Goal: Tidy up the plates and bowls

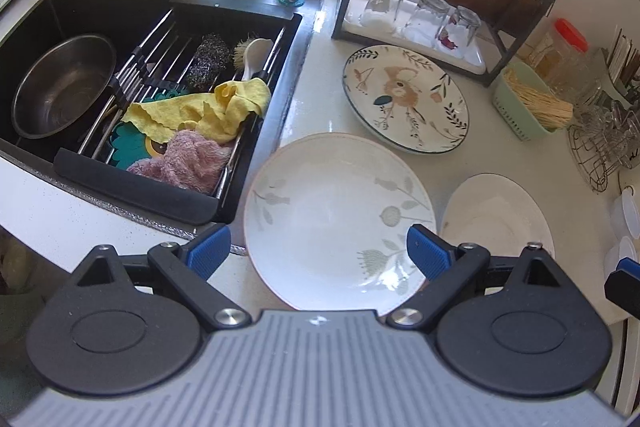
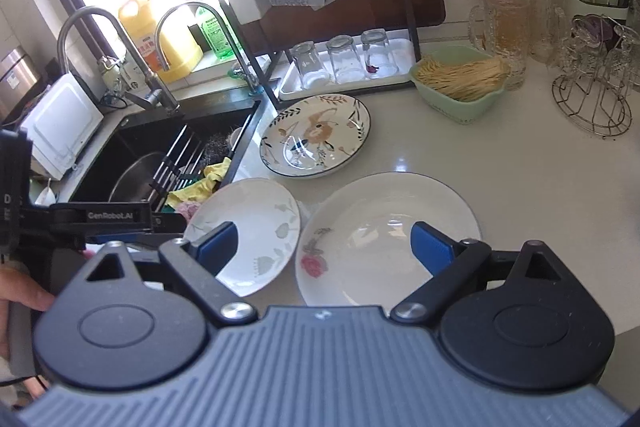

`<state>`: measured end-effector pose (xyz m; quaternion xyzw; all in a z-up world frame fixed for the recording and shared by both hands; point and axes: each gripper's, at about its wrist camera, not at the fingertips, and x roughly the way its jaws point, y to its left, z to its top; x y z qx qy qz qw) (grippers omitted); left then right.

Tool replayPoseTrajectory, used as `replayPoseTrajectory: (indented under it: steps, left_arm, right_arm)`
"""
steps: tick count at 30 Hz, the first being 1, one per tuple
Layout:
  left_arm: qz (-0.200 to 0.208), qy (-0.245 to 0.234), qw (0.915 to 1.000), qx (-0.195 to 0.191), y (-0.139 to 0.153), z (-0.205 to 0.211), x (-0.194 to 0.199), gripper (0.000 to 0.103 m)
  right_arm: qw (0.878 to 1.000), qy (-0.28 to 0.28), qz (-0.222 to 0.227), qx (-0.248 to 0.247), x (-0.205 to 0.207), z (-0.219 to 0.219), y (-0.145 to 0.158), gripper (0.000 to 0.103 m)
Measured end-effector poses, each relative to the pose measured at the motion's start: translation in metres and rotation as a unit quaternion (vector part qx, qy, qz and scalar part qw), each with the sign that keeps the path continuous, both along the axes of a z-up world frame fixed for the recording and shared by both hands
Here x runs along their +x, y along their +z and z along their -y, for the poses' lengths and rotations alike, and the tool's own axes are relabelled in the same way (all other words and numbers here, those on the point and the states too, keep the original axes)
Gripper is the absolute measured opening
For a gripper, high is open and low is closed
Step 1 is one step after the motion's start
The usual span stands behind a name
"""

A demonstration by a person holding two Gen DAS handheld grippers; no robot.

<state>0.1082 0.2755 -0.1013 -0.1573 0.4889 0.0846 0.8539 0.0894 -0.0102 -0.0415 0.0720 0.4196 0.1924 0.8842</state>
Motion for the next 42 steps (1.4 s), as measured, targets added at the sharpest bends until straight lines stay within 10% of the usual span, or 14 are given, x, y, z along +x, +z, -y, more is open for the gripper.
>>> replayPoseTrajectory:
  steps: [14, 22, 30, 42]
  left_arm:
    - [-0.019, -0.027, 0.9988, -0.036, -0.060, -0.084, 0.038, 0.095]
    - [-0.015, -0.054, 0.9965, -0.062, -0.077, -0.095, 0.054, 0.072]
    - [-0.024, -0.099, 0.9931, -0.059, -0.091, -0.091, 0.075, 0.037]
    - [-0.033, -0.144, 0.9863, -0.073, -0.105, -0.073, 0.098, 0.034]
  right_arm:
    - [0.992, -0.010, -0.123, -0.018, 0.011, -0.091, -0.055, 0.056]
    - [0.980, -0.054, -0.190, 0.006, 0.020, -0.107, -0.098, 0.038]
    - [0.980, -0.096, -0.172, 0.008, 0.025, -0.103, -0.112, 0.038]
    - [0.978, -0.108, -0.178, 0.013, 0.034, -0.096, -0.132, 0.017]
